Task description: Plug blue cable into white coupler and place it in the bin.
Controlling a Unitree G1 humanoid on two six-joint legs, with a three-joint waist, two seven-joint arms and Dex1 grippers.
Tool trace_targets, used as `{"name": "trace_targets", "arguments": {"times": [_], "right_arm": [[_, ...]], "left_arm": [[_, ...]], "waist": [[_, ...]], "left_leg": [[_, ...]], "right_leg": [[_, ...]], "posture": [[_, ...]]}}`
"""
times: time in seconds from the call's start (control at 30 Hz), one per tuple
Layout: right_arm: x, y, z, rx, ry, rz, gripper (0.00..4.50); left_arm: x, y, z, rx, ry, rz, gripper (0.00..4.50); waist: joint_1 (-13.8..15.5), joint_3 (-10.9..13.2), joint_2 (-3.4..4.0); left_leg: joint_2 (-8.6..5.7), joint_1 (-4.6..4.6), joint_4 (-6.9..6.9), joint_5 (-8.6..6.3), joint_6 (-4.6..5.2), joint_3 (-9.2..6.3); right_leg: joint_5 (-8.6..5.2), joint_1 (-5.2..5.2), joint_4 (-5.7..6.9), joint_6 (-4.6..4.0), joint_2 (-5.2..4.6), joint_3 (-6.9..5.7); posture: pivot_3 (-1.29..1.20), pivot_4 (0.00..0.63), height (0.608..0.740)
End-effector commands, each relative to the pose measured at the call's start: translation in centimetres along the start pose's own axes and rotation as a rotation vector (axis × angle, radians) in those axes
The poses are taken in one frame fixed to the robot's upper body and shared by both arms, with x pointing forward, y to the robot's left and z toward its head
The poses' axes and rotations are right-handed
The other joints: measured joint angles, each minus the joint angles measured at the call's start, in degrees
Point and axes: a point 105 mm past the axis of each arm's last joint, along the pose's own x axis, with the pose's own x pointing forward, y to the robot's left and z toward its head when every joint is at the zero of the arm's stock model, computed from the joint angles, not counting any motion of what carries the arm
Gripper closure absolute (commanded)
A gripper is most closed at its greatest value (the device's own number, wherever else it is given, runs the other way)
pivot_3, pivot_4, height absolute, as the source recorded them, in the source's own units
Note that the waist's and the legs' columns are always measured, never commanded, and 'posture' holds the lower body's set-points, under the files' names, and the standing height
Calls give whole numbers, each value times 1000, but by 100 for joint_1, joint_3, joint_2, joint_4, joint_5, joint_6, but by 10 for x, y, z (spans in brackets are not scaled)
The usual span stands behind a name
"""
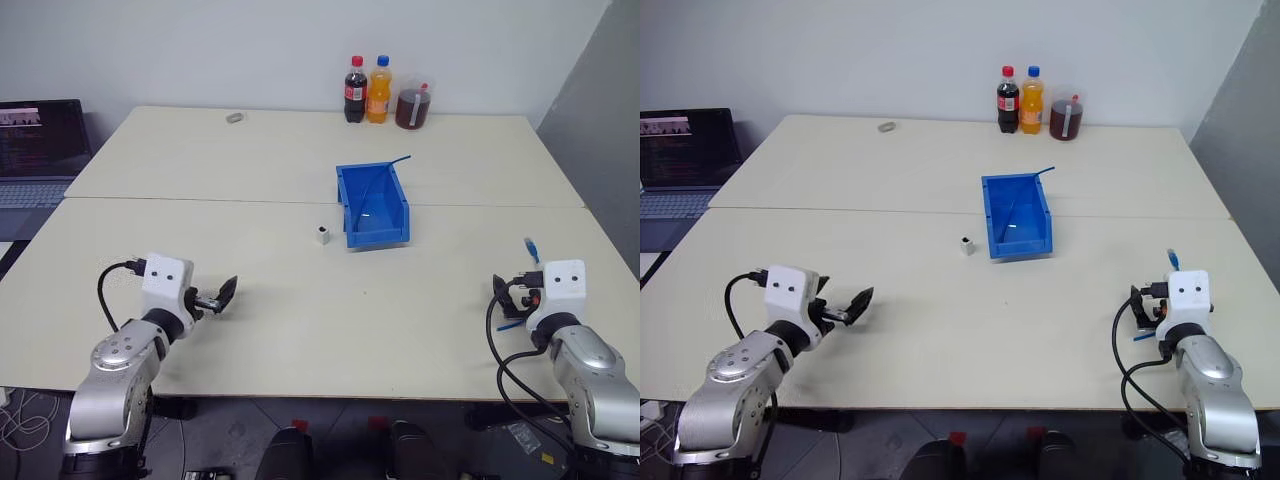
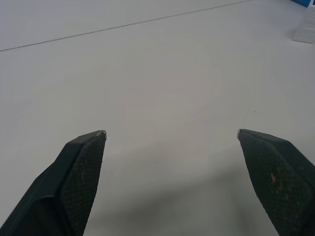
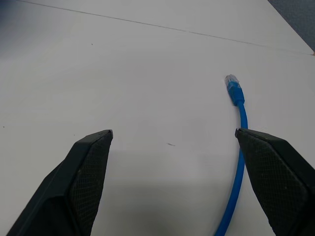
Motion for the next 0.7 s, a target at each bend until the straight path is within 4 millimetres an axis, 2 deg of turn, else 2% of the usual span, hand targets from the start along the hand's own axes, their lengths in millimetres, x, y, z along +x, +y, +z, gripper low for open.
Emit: {"name": "trace_targets", "arguments": {"times": [0.03, 0.17, 0.7], "right_arm": [[0, -2, 12, -19, -58, -10, 265], [-1, -2, 10, -18, -56, -13, 265], [-2, -3, 10, -35, -71, -26, 265]], "left_arm": [[-3, -2, 15, 14, -59, 3, 0], [-4, -1, 10, -7, -49, 4, 0], [0, -8, 18, 14, -77, -42, 0]], "waist": [[1, 0, 0], [0, 0, 0], [3, 0, 0]], "left_leg": [[0, 0, 0, 0, 0, 0], [0, 0, 0, 0, 0, 1], [0, 0, 0, 0, 0, 1]], "right_leg": [[0, 0, 0, 0, 0, 0], [0, 0, 0, 0, 0, 2], [1, 0, 0, 0, 0, 2]], "posture": [[0, 150, 740], [0, 150, 740], [0, 150, 740]]}}
